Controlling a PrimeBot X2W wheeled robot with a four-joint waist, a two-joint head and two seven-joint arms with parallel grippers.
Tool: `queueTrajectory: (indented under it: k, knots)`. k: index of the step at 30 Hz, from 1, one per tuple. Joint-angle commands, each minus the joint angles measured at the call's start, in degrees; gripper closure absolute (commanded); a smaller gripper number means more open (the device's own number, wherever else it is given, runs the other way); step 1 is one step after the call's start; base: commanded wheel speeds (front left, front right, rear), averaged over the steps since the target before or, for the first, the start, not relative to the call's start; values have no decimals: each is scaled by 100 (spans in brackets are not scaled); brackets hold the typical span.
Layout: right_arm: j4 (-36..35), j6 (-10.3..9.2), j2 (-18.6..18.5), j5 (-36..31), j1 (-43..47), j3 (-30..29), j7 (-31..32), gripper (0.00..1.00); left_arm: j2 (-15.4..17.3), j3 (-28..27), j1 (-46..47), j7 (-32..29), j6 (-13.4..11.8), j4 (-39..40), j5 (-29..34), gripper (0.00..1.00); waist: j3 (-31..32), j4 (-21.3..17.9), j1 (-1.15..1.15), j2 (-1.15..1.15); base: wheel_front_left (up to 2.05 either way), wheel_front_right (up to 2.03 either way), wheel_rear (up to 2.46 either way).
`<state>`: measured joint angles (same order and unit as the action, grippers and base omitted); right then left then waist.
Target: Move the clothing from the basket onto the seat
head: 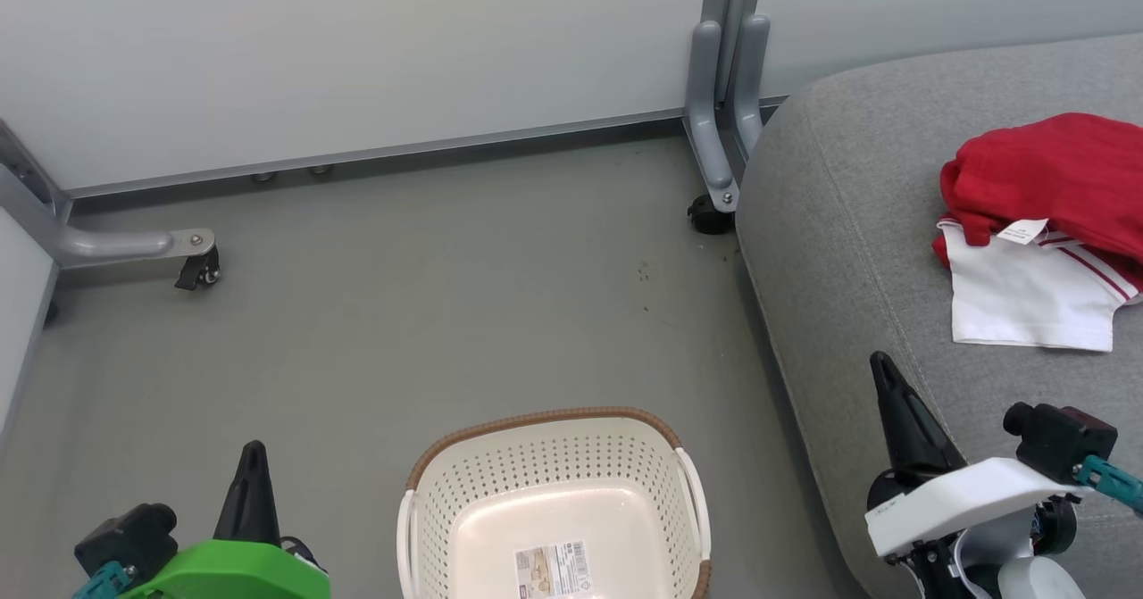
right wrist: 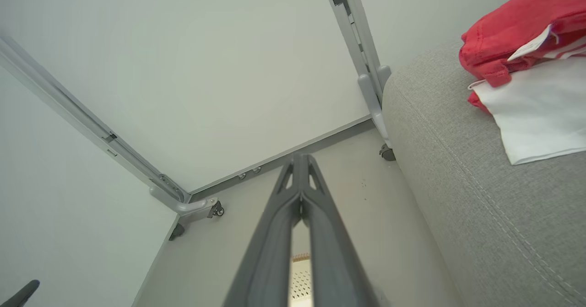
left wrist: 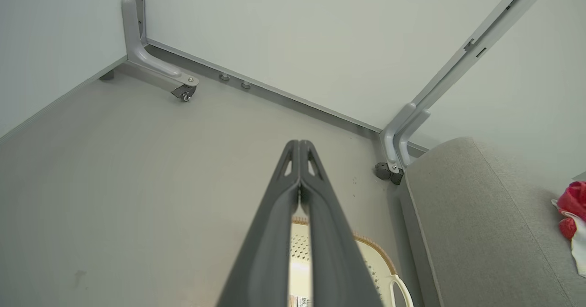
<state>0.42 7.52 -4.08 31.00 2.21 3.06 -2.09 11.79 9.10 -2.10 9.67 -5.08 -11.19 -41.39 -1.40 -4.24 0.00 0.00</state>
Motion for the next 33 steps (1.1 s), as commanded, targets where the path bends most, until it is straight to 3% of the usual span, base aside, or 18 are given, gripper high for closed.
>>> queueTrajectory:
  k: [1, 33]
  knots:
    - [-17, 0, -32, 268, -157, -26, 4, 100, 5, -95, 191, -44, 57, 57, -220, 100, 2, 7, 0, 0, 0, 0, 0]
    - [538, -1, -109, 2858, -450, -234, 214, 100, -320, -660, 482, -656, 565, -73, -2296, 100, 39, 135, 0, 0, 0, 0, 0]
